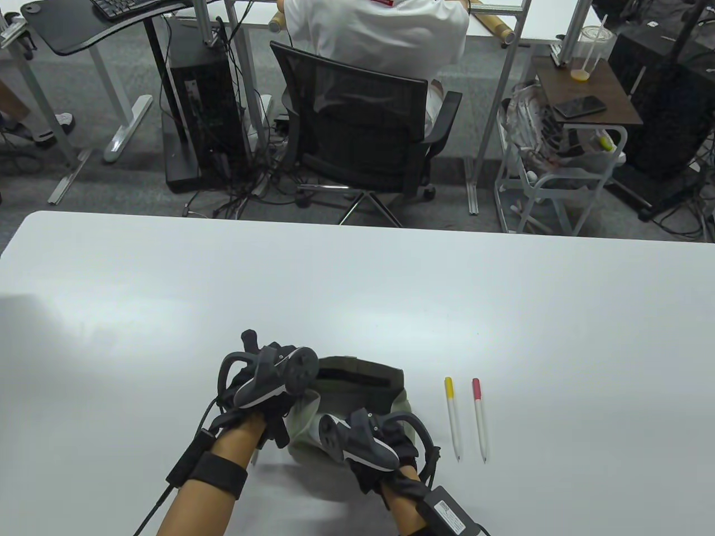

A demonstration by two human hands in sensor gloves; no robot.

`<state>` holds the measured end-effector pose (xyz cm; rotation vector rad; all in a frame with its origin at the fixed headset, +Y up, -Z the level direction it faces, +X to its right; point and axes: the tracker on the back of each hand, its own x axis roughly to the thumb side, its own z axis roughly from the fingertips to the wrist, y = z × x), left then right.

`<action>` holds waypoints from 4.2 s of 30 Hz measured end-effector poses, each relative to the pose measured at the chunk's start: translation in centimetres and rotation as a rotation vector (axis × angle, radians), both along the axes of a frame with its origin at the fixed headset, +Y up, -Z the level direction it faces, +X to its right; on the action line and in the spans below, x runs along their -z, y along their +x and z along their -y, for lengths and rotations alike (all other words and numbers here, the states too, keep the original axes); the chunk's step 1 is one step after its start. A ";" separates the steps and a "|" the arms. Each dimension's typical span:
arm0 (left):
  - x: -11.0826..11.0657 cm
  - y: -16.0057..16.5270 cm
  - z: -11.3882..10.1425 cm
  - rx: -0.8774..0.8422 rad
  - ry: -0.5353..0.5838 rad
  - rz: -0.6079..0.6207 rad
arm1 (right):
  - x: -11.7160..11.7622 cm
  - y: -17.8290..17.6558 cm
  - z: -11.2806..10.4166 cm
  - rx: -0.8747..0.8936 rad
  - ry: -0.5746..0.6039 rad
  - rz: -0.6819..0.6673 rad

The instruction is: Twist to extend twist pen refills

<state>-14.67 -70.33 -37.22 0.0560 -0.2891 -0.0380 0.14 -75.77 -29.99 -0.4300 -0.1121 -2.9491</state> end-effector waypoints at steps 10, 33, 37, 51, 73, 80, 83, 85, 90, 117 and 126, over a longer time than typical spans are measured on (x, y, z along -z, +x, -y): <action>0.0 -0.7 0.0 -0.071 -0.033 -0.019 | -0.5 2.9 -3.9 0.318 0.124 0.083; -7.1 3.6 -13.0 -0.421 0.107 0.148 | -2.6 6.8 -9.0 1.085 0.276 0.234; -7.3 5.2 -12.9 -0.334 0.123 0.143 | -2.8 6.6 -9.2 1.069 0.293 0.223; -7.3 6.1 -13.0 -0.270 0.133 0.204 | -2.7 6.7 -9.0 1.065 0.276 0.226; -7.1 5.1 -12.7 -0.348 0.118 0.414 | -2.7 6.8 -8.9 1.106 0.243 0.215; -6.4 2.9 -13.2 -0.379 0.108 0.327 | -2.8 7.1 -8.8 1.087 0.256 0.229; -5.3 0.5 -13.7 -0.304 0.094 0.233 | -2.9 7.4 -8.6 1.028 0.291 0.237; -4.3 -1.2 -13.6 -0.241 0.054 0.161 | -2.9 7.5 -8.6 1.017 0.299 0.243; -1.5 -5.7 -10.8 -0.072 -0.098 -0.028 | -2.9 7.5 -8.3 0.983 0.296 0.257; 3.2 -10.0 5.1 0.114 -0.354 -0.333 | -2.5 7.3 -7.6 0.888 0.307 0.272; 2.6 -9.2 5.4 0.202 -0.260 -0.326 | -2.6 7.2 -7.6 0.869 0.312 0.259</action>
